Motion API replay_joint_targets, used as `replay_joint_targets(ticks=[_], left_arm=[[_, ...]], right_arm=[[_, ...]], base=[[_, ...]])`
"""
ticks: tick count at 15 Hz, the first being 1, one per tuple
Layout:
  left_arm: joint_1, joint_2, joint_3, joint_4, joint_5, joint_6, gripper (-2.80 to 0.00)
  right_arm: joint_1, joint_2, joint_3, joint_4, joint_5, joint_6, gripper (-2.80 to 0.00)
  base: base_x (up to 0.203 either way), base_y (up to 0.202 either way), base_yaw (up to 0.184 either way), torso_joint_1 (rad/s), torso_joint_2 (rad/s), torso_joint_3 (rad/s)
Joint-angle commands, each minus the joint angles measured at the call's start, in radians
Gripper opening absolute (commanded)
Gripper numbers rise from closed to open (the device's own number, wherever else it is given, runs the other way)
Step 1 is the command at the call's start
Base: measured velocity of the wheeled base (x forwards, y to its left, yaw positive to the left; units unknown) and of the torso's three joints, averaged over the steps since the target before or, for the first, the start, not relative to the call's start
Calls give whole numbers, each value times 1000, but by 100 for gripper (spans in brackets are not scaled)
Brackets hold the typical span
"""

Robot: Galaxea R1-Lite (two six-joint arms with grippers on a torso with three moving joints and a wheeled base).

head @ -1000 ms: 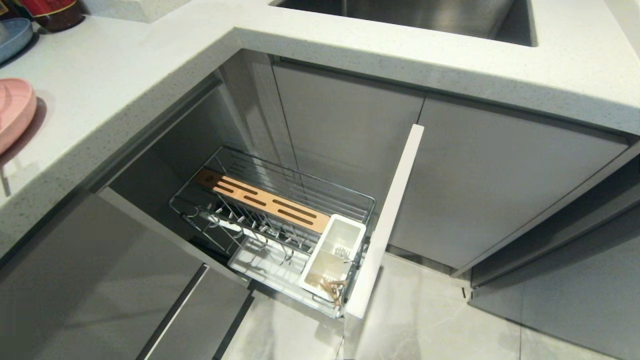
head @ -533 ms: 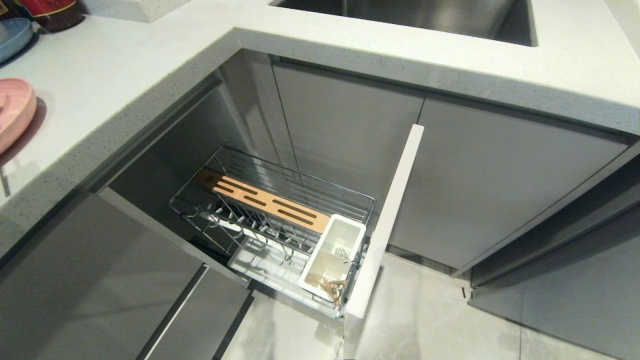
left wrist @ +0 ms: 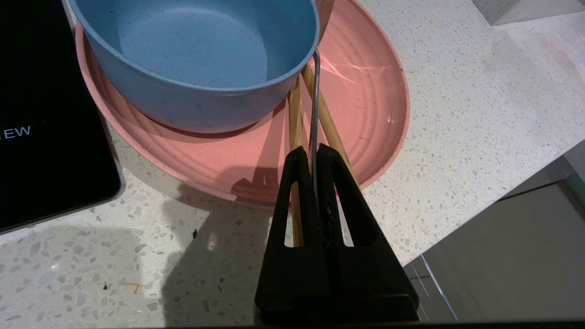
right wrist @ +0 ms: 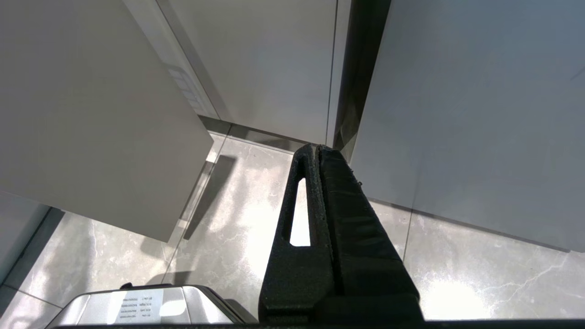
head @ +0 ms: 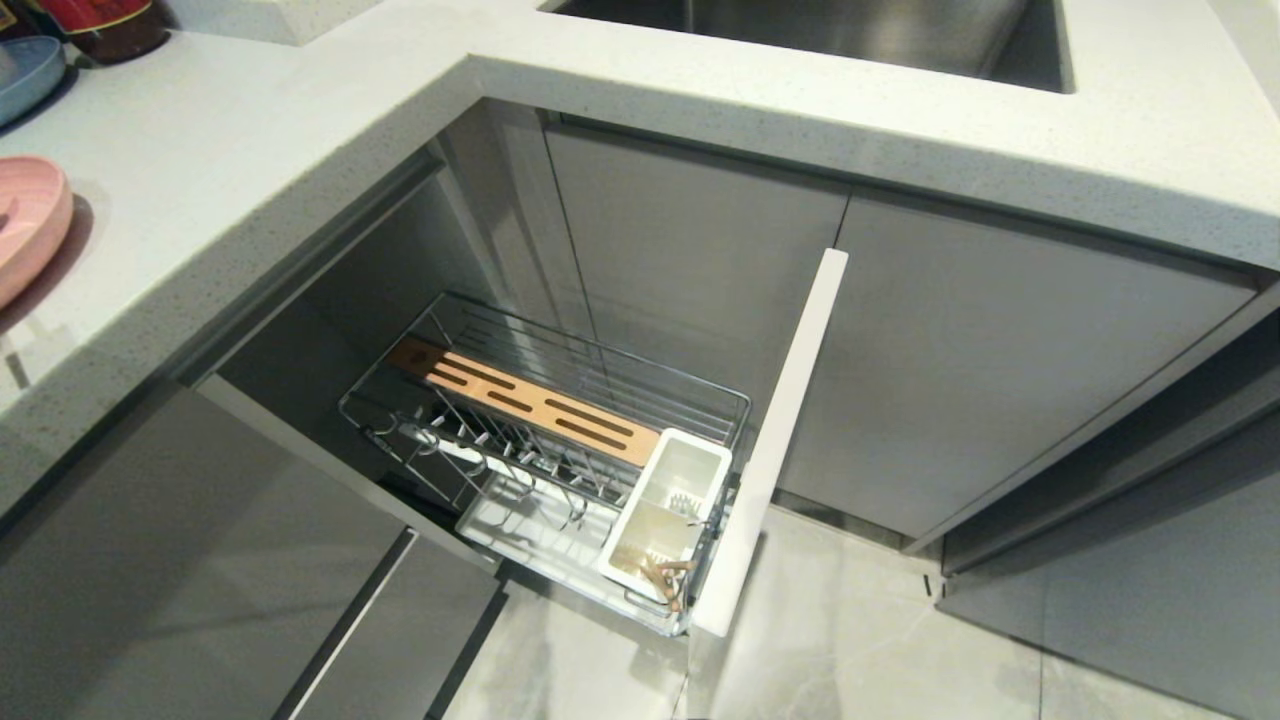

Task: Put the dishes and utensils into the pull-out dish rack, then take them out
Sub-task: Take the spoon out of the cupboard, then close the cupboard

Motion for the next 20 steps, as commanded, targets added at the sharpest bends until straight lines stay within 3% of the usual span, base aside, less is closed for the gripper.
replay_joint_targets(ticks=[1,2,3,11,14,15,17,20], left_arm=[[1,1,-2,0,3,0,-280],[1,1,-4,0,5,1,-280],[1,-1,-6,-4,3,1,0],[-9,-16,-80,1,6,14,0],[-13,-24,-173,1,5,81,0],[-19,-25,-212,1,5,104,-280],[-39,-19,-297,1,4,146,-280],[-73,26,-471,14,-18,157,-280]], right_arm=[[0,-4,0,0,0,0,-280],[0,-4,0,0,0,0,-280],[-1,-4,0,0,0,0,-280],[0,-4,0,0,0,0,-280],[-1,-4,0,0,0,0,-280],[0,-4,0,0,0,0,-280],[0,-4,0,0,0,0,-280],[0,-4,0,0,0,0,-280]], base=[[0,0,0,0,0,0],[0,0,0,0,0,0],[0,0,0,0,0,0],[0,0,0,0,0,0],[0,0,0,0,0,0],[0,0,0,0,0,0],[0,0,0,0,0,0],[0,0,0,0,0,0]])
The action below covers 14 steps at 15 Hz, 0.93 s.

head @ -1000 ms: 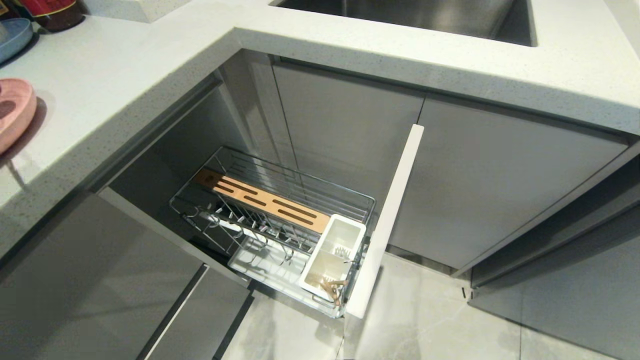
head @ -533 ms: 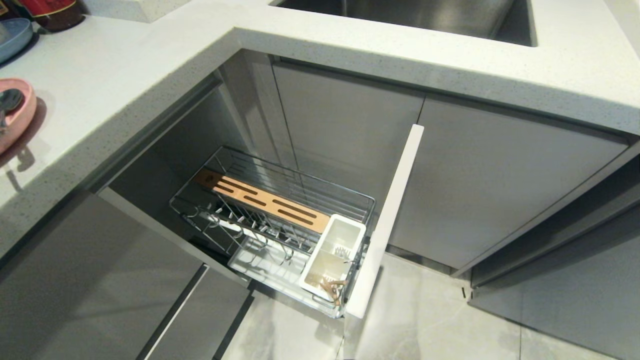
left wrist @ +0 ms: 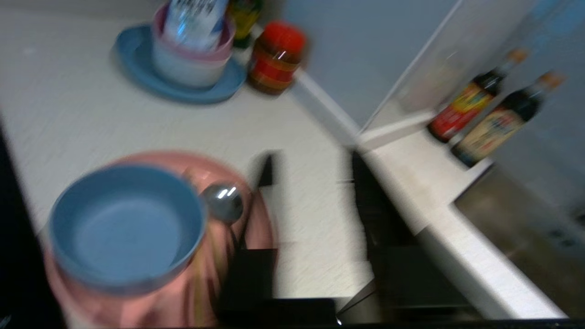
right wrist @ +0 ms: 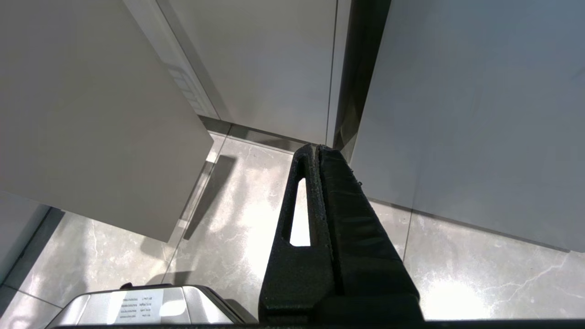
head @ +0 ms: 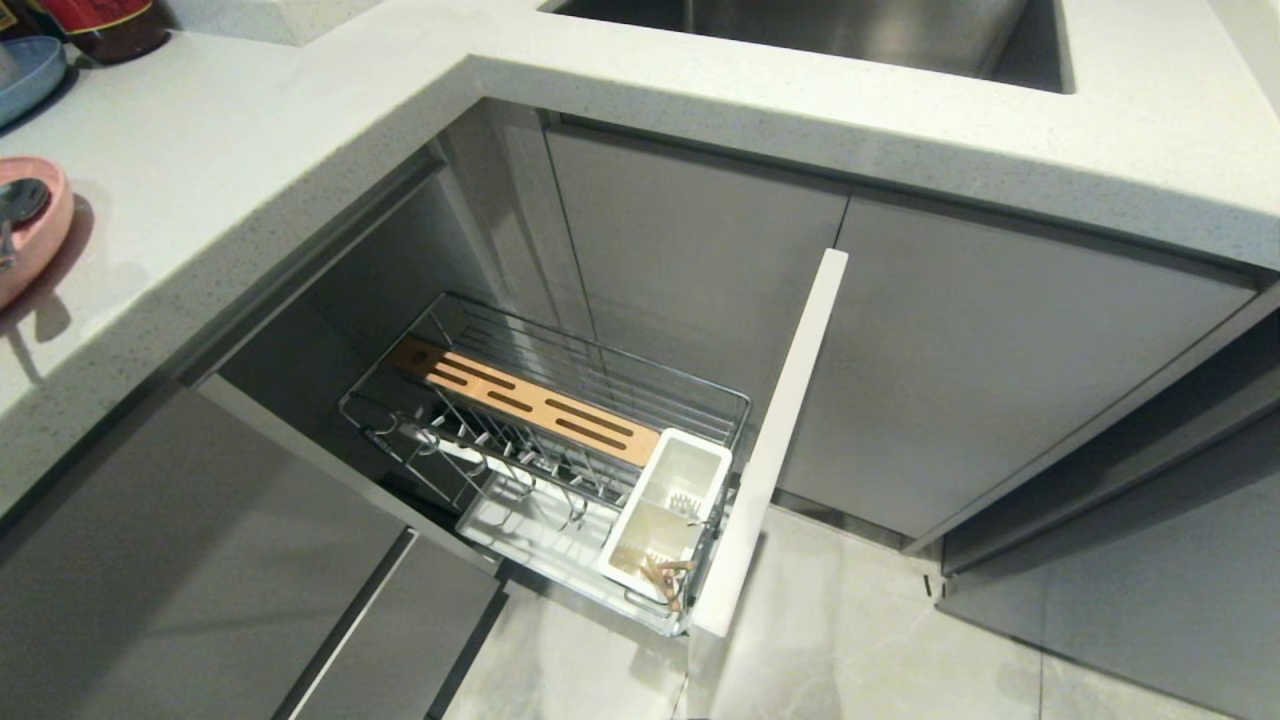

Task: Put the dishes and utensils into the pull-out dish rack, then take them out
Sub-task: Close the cupboard

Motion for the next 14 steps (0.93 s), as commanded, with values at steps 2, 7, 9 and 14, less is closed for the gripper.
replay_joint_targets(ticks=[2,7,9,14], left_arm=[[-95,87,-197,58,-21,-16,-280],[-430,287,-404,214,-27,-128,-280],[-552,338,-411,231,-23,-148,-280],[-585,278,-371,383,-33,-65,-280]], right_arm=[[0,-4,0,0,0,0,-280],[0,-4,0,0,0,0,-280],[0,-4,0,0,0,0,-280],[0,-4,0,0,0,0,-280]], base=[[0,0,0,0,0,0],[0,0,0,0,0,0],[0,0,0,0,0,0],[0,0,0,0,0,0]])
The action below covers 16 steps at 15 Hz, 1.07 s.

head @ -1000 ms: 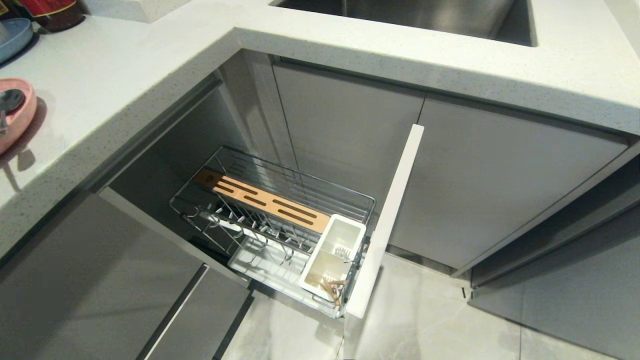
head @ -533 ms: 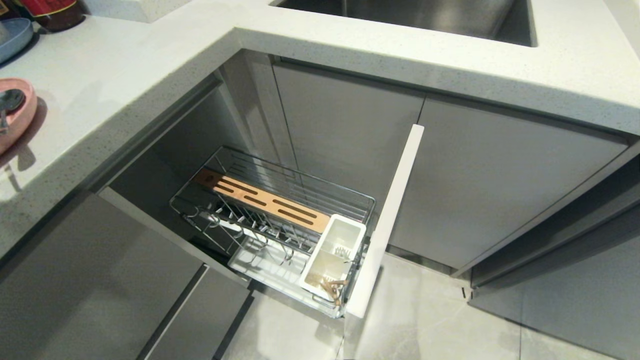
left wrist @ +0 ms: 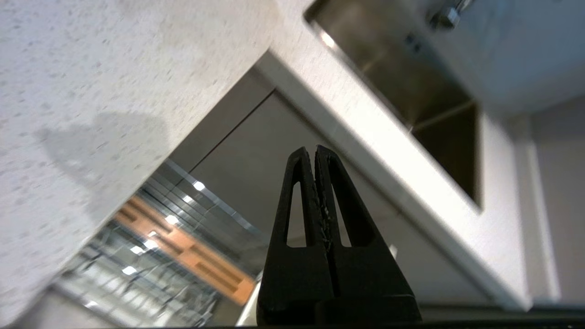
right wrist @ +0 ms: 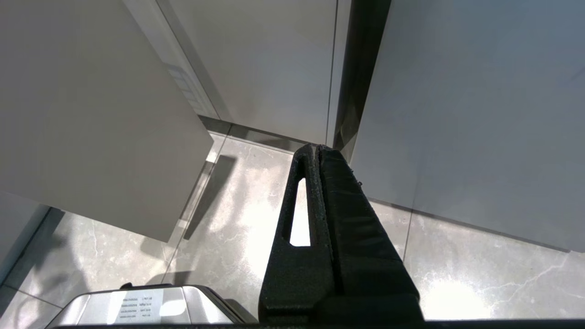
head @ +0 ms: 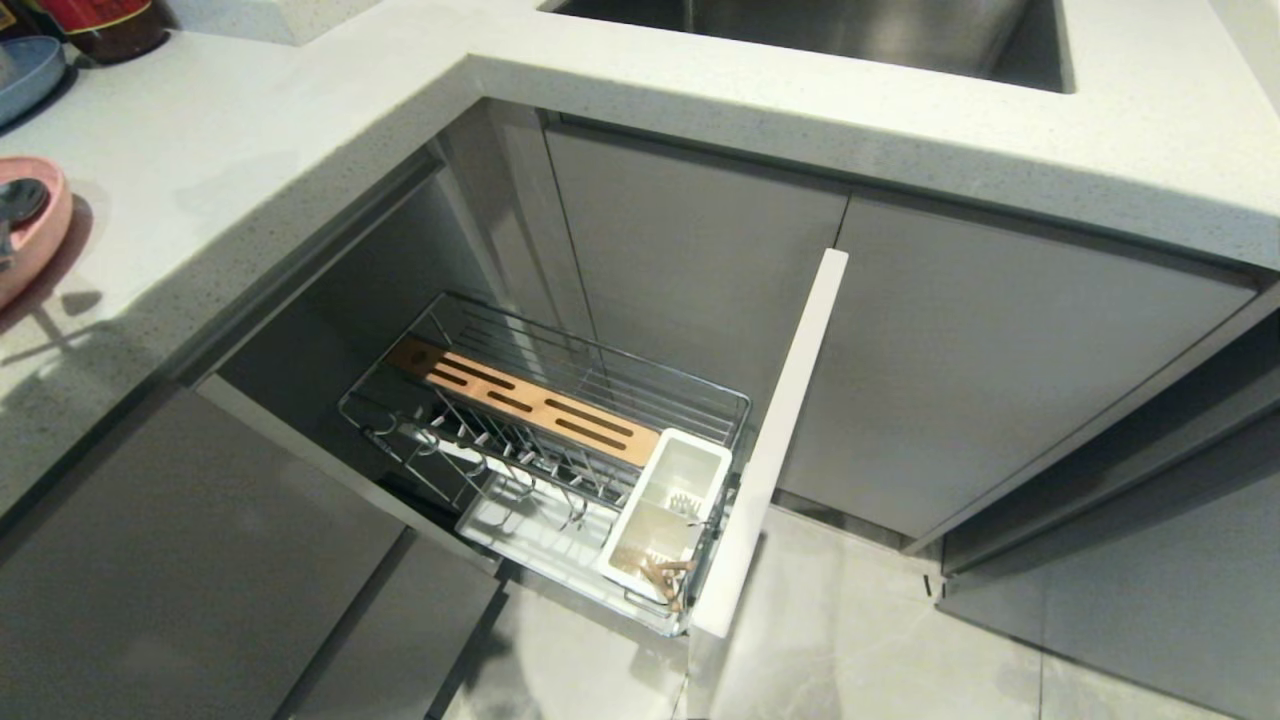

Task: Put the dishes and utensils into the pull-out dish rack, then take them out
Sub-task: Close the cupboard

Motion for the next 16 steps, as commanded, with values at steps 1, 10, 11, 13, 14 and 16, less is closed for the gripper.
replay_joint_targets(ticks=[1,10,11,13,14,16], left_arm=[[13,-95,51,35,-27,72,-280],[412,-765,576,94,-301,548,-280],[442,-843,663,96,-323,567,-280],[489,-950,802,103,-352,577,-280],[532,-983,868,86,-360,578,-280],[569,-1094,1016,39,-425,612,-280]], right_arm=[[0,-4,0,0,0,0,-280],[0,-4,0,0,0,0,-280],[0,-4,0,0,0,0,-280],[0,-4,0,0,0,0,-280],[0,-4,0,0,0,0,-280],[0,-4,0,0,0,0,-280]], base=[[0,0,0,0,0,0],[0,0,0,0,0,0],[0,0,0,0,0,0],[0,0,0,0,0,0],[0,0,0,0,0,0],[0,0,0,0,0,0]])
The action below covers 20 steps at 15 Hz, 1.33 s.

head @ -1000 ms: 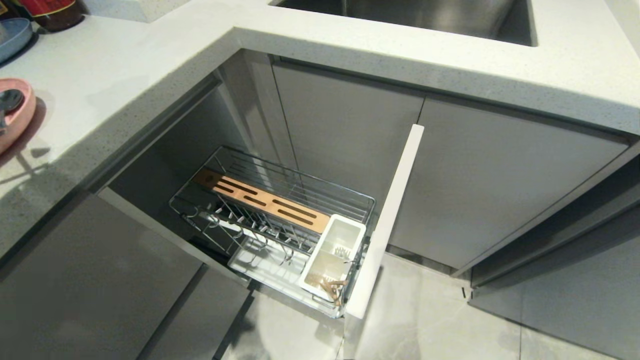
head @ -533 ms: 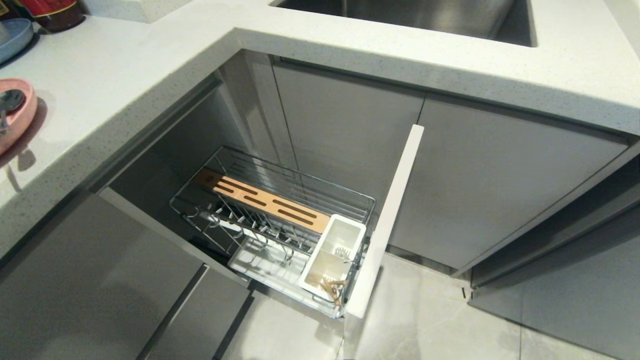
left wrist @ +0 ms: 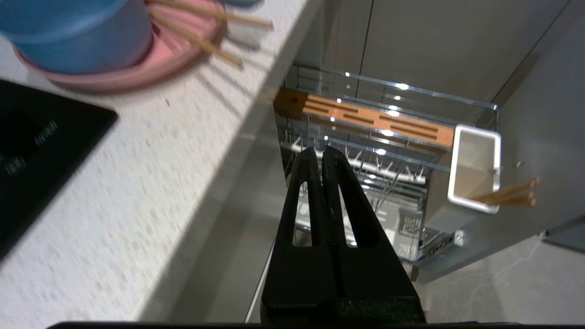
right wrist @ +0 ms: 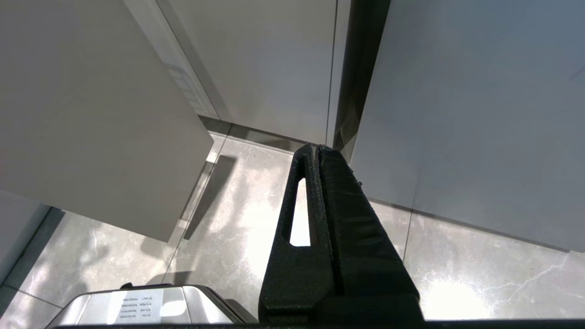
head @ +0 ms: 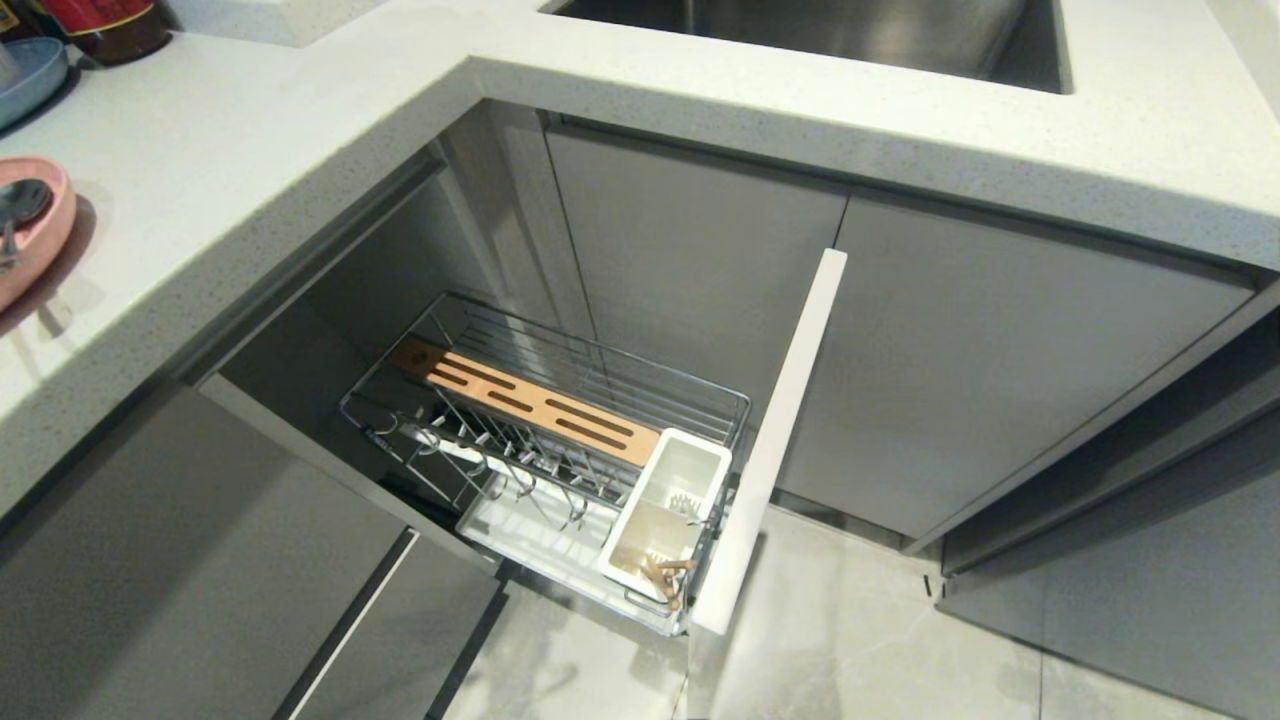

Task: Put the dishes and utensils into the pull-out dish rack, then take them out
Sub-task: Close the cupboard

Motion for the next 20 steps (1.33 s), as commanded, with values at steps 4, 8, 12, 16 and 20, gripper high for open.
replay_joint_targets(ticks=[4,8,12,16,20], left_arm=[[47,-251,390,-116,-46,26,-280],[49,-268,777,-508,-8,19,-280],[50,-271,806,-418,-32,-3,-280],[47,-272,808,-424,-43,-29,-280],[47,-272,811,-433,-52,-29,-280]], right_arm=[[0,-4,0,0,0,0,-280],[0,-4,0,0,0,0,-280],[-1,-4,0,0,0,0,-280],[0,-4,0,0,0,0,-280],[0,-4,0,0,0,0,-280]], base=[[0,0,0,0,0,0],[0,0,0,0,0,0],[0,0,0,0,0,0],[0,0,0,0,0,0],[0,0,0,0,0,0]])
